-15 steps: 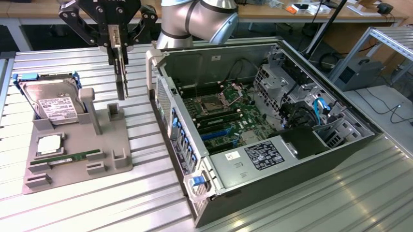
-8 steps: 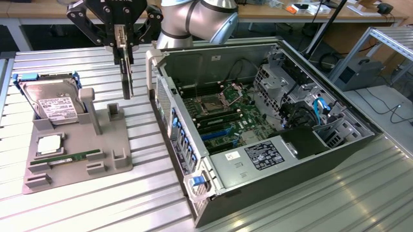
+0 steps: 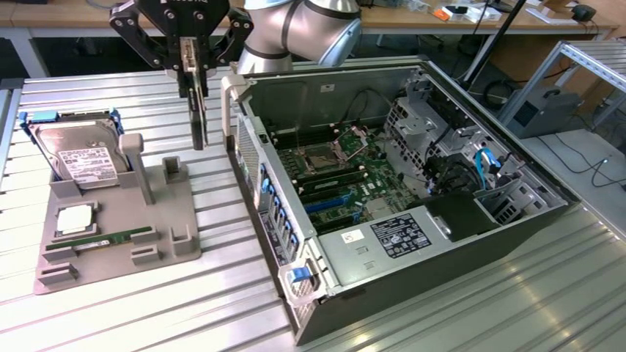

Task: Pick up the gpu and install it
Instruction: 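Pick up the gpu and move the gpu toward the slot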

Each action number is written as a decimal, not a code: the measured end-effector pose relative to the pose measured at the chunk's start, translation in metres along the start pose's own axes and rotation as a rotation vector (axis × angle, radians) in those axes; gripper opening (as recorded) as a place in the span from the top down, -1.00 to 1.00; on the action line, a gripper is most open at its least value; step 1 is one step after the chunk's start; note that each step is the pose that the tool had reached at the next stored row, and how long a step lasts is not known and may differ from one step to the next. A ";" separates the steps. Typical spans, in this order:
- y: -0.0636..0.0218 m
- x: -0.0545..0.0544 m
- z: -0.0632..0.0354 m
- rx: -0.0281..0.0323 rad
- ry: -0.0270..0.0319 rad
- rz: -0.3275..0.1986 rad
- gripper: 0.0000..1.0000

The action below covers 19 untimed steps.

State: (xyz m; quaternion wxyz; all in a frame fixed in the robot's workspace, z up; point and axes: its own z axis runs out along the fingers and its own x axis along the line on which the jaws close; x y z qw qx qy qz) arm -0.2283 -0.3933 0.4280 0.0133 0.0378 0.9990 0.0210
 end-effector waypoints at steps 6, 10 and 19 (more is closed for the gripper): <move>0.0004 -0.005 0.0002 0.0016 -0.0001 0.000 0.47; 0.0008 -0.011 0.0003 0.0031 -0.0002 0.000 0.47; 0.0015 -0.020 0.0006 0.0052 -0.0004 0.000 0.47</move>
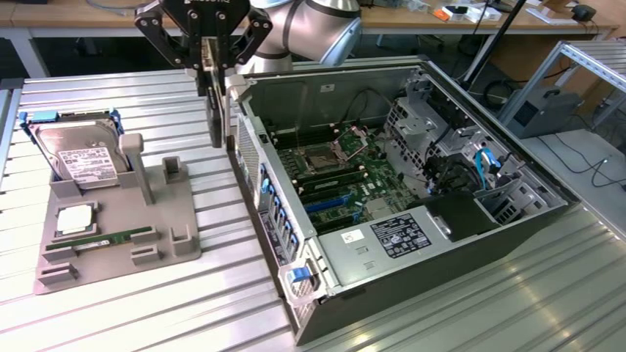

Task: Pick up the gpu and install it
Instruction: 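Pick up the gpu and move the gpu toward the slot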

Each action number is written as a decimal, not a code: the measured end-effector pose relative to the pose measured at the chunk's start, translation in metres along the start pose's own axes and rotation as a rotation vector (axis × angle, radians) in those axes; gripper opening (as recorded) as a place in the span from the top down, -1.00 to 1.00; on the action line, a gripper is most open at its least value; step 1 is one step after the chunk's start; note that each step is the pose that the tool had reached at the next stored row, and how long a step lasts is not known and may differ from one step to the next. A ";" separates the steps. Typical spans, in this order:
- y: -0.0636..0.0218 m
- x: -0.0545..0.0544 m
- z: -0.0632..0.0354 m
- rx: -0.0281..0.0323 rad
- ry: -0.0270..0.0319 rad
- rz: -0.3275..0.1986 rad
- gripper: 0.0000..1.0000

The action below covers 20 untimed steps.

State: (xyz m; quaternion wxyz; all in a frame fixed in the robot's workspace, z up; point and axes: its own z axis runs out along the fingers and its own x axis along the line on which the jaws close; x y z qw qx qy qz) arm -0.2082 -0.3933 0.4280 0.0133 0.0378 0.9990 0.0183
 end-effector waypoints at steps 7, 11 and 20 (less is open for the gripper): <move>0.0007 -0.009 0.0003 0.0019 -0.0002 0.000 0.47; 0.0012 -0.016 0.0004 0.0028 -0.0002 0.000 0.47; 0.0023 -0.031 0.0009 0.0041 -0.0003 0.000 0.47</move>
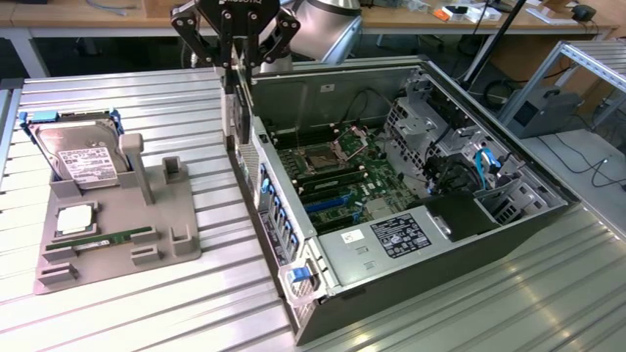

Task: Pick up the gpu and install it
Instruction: 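Pick up the gpu and move the gpu toward the slot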

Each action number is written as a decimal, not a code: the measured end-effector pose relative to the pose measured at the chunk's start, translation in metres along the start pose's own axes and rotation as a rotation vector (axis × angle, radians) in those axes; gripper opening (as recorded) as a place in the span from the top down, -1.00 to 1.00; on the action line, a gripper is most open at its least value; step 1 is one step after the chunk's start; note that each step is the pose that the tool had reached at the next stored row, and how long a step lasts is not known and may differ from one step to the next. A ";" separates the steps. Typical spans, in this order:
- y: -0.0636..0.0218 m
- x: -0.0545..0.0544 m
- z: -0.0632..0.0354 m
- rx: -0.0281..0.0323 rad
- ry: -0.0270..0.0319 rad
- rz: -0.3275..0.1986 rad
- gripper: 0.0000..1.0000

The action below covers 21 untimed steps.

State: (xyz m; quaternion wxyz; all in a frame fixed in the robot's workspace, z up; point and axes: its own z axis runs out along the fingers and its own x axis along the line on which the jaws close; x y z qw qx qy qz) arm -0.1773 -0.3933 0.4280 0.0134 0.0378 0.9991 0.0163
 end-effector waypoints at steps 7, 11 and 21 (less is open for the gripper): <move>0.0008 -0.011 0.0003 0.0007 -0.0001 0.000 0.47; 0.0012 -0.016 0.0005 0.0009 -0.0001 0.000 0.47; 0.0021 -0.028 0.0008 0.0019 -0.0001 0.000 0.47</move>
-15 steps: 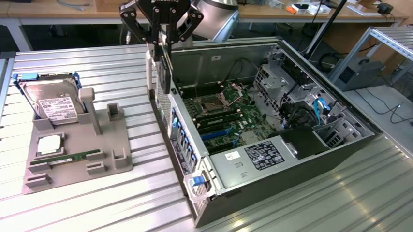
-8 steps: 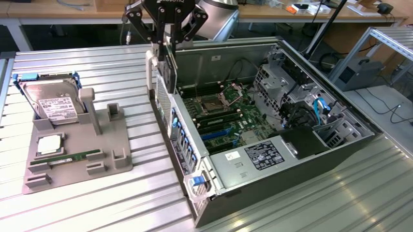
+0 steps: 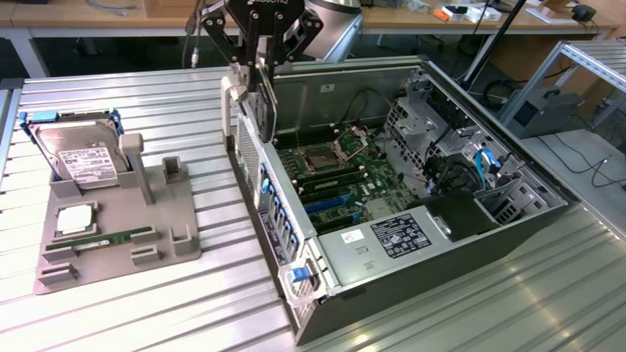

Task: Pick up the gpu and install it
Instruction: 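Pick up the gpu and move the gpu toward the slot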

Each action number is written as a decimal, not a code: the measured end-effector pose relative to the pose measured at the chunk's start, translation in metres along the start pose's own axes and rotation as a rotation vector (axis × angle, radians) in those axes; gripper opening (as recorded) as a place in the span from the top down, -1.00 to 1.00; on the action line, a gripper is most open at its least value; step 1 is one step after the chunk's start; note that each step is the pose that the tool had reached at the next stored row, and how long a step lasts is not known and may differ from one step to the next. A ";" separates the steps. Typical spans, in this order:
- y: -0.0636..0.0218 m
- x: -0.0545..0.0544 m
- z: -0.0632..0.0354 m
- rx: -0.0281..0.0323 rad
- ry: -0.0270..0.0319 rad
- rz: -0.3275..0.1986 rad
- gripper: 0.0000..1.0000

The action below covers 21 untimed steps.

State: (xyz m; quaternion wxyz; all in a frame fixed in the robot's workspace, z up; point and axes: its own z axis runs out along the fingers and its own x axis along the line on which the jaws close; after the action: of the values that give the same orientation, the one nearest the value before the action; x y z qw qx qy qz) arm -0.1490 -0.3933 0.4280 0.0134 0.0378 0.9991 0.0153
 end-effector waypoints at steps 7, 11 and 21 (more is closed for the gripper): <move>0.0006 -0.008 0.0002 0.0008 -0.0001 0.000 0.47; 0.0009 -0.013 0.0004 0.0012 -0.0001 0.000 0.47; 0.0017 -0.022 0.0006 0.0023 -0.0002 0.000 0.47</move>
State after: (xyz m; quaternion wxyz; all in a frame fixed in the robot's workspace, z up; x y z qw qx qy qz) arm -0.1266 -0.3933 0.4280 0.0135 0.0378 0.9991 0.0142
